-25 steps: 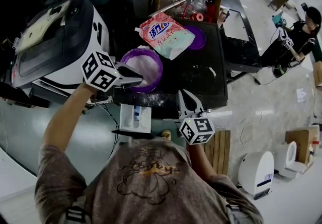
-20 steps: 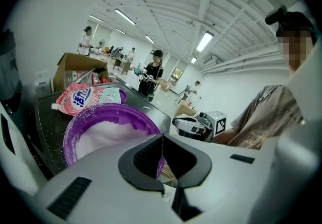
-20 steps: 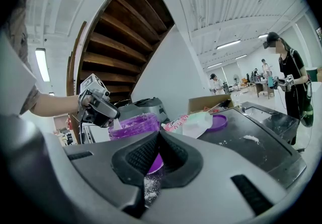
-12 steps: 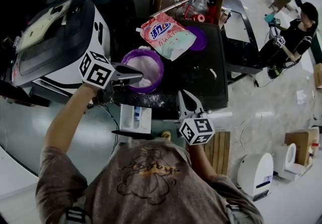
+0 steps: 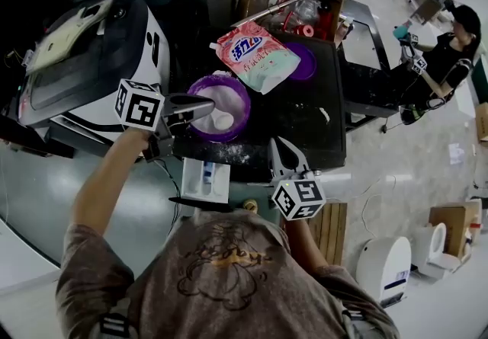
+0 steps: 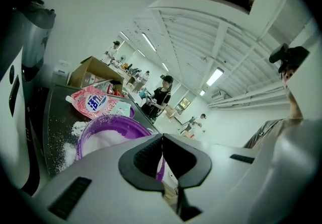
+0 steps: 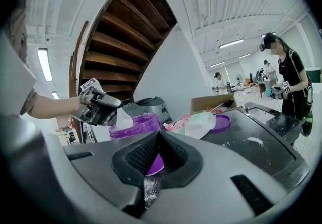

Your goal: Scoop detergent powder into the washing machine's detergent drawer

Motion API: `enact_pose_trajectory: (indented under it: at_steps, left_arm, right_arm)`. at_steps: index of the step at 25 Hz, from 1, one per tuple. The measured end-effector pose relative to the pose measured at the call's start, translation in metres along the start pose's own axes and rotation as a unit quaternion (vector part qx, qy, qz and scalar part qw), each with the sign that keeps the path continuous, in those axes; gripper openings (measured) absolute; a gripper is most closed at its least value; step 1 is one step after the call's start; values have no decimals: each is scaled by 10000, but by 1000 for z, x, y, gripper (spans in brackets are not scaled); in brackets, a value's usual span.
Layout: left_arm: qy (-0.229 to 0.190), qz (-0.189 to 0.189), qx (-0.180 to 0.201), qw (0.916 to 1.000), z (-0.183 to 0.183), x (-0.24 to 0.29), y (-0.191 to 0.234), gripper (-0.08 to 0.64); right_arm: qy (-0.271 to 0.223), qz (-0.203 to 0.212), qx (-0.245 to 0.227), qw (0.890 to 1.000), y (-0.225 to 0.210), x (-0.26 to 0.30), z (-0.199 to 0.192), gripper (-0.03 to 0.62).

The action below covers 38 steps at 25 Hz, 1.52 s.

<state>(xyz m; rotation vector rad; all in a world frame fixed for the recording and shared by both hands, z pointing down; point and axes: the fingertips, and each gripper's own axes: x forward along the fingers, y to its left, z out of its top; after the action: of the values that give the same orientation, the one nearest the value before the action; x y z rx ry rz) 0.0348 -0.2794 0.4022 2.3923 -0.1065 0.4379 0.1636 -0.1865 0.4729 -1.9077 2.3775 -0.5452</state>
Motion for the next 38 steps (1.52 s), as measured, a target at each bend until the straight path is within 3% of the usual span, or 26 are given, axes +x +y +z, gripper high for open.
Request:
enact_pose_trajectory:
  at_steps: [8,14,25,38]
  left_arm:
    - [-742,281,-227,9966,18,-18,0,23]
    - [-1408,175,-388,9891,32,-35,0,23]
    - [-2256,142,-828,9706,31,-65,-21,23]
    - [-3005,866,-1143,9429,-12,-123,-38,23]
  right_arm:
    - [27,121,-52,9999,5,2,0,2]
    - [39,234,-100,9997,12,2,2,2]
    - [115,617,-168,9979,30,-2,4,2]
    - [346,1250,-246,9912,58,-12,-7,2]
